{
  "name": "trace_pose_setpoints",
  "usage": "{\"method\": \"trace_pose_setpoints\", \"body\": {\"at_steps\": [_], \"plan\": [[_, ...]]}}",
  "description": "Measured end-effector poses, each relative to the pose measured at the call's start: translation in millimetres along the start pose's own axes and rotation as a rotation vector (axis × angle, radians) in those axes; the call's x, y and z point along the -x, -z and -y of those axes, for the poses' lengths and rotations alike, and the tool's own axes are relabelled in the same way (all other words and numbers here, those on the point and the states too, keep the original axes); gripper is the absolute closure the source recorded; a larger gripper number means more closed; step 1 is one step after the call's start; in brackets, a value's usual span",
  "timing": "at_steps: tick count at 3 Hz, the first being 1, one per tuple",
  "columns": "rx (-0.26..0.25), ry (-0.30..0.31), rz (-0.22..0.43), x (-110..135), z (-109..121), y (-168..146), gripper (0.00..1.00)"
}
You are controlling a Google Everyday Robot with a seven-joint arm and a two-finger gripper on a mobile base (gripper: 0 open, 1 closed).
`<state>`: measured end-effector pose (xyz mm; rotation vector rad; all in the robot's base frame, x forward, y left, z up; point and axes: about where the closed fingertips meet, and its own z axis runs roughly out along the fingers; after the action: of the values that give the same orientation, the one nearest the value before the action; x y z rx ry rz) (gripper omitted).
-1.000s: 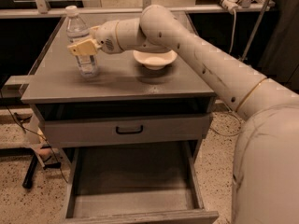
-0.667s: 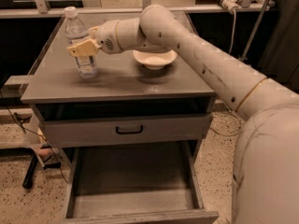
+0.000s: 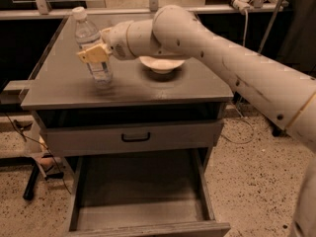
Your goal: Place blue plastic bottle into middle drawer
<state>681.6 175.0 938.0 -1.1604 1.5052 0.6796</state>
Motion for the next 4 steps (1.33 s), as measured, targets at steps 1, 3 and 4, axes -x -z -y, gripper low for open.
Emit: {"method": "trace_pose_setpoints", "body": {"at_steps": [1, 3, 4], "plan": [[-0.067, -0.010, -0.032, -4, -27, 21, 1.00], [-0.137, -0.098, -0.048, -22, -93, 51, 1.00], [-0.140, -0.138, -0.043, -25, -123, 64, 1.00]]}}
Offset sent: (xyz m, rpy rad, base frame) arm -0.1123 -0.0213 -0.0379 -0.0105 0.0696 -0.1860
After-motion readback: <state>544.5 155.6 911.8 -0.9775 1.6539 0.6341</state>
